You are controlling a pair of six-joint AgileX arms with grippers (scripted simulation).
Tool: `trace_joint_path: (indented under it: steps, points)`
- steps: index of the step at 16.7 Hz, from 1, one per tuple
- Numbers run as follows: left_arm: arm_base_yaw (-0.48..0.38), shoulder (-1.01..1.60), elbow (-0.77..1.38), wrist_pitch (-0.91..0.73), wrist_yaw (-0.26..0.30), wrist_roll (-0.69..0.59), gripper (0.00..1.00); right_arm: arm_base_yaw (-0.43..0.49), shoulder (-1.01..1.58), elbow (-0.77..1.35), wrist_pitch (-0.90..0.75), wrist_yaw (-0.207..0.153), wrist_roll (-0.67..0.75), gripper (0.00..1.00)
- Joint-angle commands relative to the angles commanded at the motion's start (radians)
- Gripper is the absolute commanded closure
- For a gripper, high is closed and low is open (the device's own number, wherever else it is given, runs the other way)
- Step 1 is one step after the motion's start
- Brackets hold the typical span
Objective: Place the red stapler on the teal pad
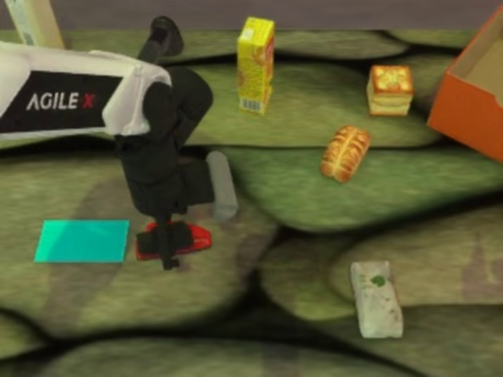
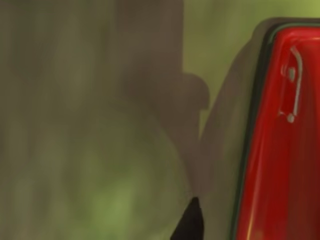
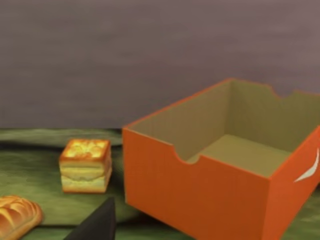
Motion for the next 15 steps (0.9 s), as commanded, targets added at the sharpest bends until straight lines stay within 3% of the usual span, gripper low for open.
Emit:
trace_joint_path:
  steps: [4, 15]
  points:
    - [0.0, 0.0, 0.0, 0.0, 0.0, 0.0, 0.98, 0.0, 0.0, 0.0, 0.0, 0.0, 0.0, 0.0]
    - [-0.001, -0.006, 0.014, -0.017, 0.0, 0.004, 1.0, 0.0, 0.0, 0.0, 0.0, 0.0, 0.0, 0.0]
